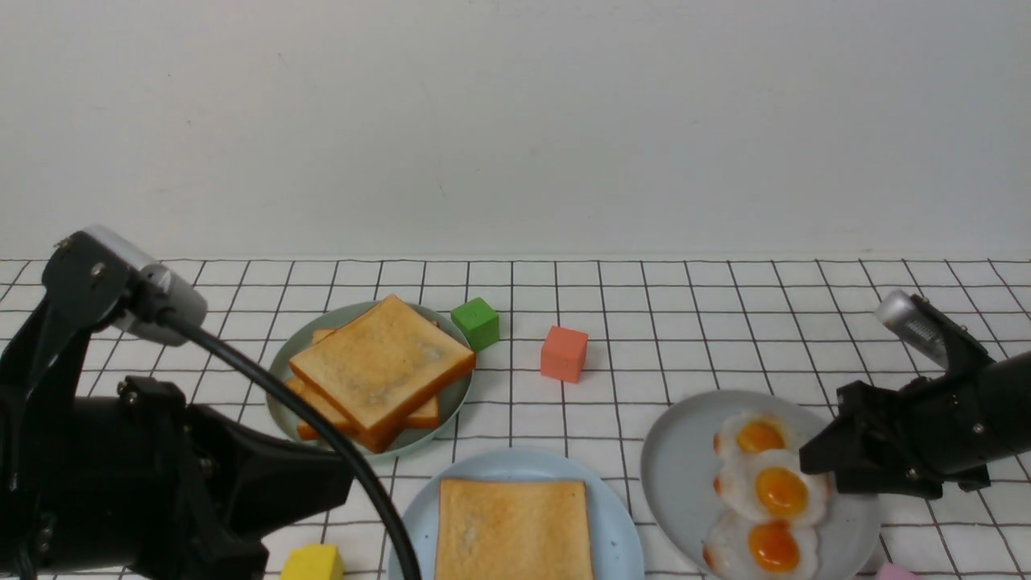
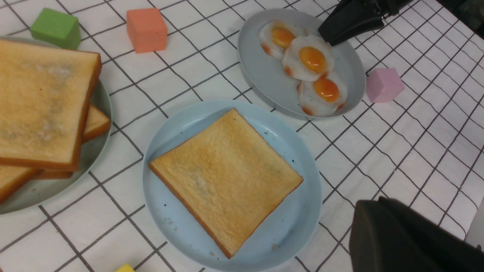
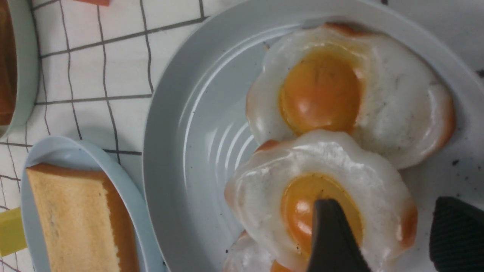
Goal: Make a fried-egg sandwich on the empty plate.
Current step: Use the right arm to grab a fried egg
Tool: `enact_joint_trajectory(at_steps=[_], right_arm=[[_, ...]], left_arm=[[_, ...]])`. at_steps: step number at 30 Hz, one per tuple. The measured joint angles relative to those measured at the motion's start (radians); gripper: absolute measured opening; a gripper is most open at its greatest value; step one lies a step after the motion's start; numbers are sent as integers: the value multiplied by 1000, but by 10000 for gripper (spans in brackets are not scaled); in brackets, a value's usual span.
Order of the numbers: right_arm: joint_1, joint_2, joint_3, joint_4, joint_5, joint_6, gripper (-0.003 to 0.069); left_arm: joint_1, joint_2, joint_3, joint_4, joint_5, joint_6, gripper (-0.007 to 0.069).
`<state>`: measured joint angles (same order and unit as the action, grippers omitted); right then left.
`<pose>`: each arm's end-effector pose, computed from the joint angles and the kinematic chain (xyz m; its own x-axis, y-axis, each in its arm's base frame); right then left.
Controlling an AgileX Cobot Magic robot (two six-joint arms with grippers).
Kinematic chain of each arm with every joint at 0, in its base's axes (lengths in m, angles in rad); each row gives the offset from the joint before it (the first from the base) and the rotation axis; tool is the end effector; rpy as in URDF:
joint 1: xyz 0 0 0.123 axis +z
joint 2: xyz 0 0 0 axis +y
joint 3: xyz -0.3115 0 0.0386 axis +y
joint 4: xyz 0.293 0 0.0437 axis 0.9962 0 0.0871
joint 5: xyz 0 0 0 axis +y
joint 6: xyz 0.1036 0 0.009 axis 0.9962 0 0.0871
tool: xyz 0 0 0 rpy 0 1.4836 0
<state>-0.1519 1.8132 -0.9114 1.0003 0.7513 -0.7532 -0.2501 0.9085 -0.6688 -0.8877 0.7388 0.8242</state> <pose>0.3574 0.0058 0.1318 -0.9467 0.2252 -0.2303 0.0540 0.8159 0.5757 0.1833 -0.1029 0.3099 -0.5501 0.2168 -0.8065 0.6565 0.7091 -0.2572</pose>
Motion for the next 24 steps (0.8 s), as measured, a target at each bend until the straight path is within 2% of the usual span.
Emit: enact_joint_trajectory(at_steps=[5,9,12,13,14,16,24], right_arm=[[0,36,0,12,-7,-1,373],[0,57,-2,45,1,-7,344],[-8,67,-3,54,3,-8,217],[-10,67,-3,54,3,-9,217],[-18,68,-3,56,19,-12,153],[-30,68,-3,56,41,-13,121],[-70,37,-3,47,87,-13,103]], left_arm=[[0,1,1,0,0,-1,-13],[0,1,1,0,0,-1,-13],[0,1,1,0,0,-1,-13],[0,1,1,0,0,-1,-13],[0,1,1,0,4,-1,-13],[0,1,1,0,15,-1,-13],[0,1,1,0,21,-6,-13]])
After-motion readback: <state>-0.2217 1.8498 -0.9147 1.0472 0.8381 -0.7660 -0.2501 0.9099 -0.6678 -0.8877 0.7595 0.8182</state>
